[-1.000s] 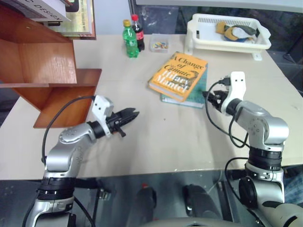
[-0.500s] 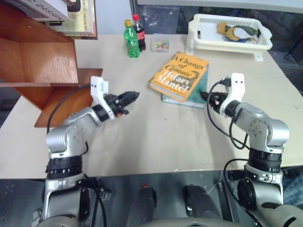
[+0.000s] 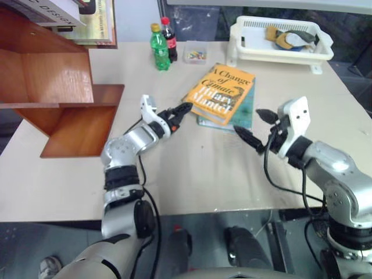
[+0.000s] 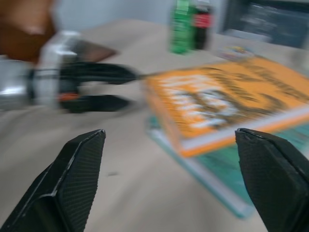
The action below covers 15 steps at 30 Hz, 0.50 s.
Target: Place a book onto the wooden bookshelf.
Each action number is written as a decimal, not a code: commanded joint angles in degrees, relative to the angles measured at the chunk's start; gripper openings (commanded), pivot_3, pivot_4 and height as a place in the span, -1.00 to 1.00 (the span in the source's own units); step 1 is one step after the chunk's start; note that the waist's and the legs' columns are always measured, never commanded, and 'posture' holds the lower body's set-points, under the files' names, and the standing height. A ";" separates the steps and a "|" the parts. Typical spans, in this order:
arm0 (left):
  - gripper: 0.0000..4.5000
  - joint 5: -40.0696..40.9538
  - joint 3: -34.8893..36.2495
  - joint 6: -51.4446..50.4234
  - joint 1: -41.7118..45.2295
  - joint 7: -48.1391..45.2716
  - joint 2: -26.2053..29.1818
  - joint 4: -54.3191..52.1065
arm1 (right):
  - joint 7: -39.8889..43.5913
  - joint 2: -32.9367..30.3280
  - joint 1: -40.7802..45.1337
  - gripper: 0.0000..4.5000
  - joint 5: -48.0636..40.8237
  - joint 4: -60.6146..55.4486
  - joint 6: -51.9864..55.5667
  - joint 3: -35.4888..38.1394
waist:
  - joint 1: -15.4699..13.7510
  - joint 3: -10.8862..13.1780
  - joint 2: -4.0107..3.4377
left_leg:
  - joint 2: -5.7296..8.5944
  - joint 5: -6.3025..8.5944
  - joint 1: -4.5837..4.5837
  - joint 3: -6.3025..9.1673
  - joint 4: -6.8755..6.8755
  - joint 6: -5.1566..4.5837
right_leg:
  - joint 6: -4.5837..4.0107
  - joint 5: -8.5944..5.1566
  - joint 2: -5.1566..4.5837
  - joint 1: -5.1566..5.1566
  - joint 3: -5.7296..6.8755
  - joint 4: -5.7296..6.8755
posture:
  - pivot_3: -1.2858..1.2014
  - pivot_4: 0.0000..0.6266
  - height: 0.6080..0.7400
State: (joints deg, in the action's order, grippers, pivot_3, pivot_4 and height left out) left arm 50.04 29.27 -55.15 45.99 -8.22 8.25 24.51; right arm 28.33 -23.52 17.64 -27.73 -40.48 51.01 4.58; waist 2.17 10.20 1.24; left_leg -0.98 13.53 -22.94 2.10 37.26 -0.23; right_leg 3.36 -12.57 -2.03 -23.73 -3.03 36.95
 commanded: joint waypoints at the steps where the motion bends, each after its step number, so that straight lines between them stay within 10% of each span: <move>1: 0.90 -0.63 0.70 4.40 2.78 0.29 -1.20 4.05 | 1.46 -2.42 -1.24 0.99 -1.06 -4.33 -2.96 -0.42 | -0.08 0.00 0.01 | 0.02 0.00 0.00 -0.01 0.02 0.00 | 0.00 0.00 -0.01 0.01 -0.01 -0.01 | 0.03 -0.52 1.00; 15: 0.80 -3.70 3.33 20.37 13.92 -4.99 -4.07 29.69 | -1.47 -5.14 -5.94 1.00 -1.61 -8.47 -3.90 -0.26 | -0.49 0.01 0.04 | 0.04 0.00 -0.03 -0.01 0.02 0.00 | 0.01 -0.01 -0.01 0.02 0.00 -0.07 | 0.03 -0.52 1.00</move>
State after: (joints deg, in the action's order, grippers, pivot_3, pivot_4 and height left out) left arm 46.24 31.65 -36.70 57.81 -12.04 4.57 51.70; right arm 27.71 -28.25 12.03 -28.78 -46.32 48.33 3.17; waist 1.68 10.21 1.28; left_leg -0.94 13.53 -22.97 2.10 37.28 -0.23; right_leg 3.37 -12.57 -2.03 -23.72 -3.02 36.87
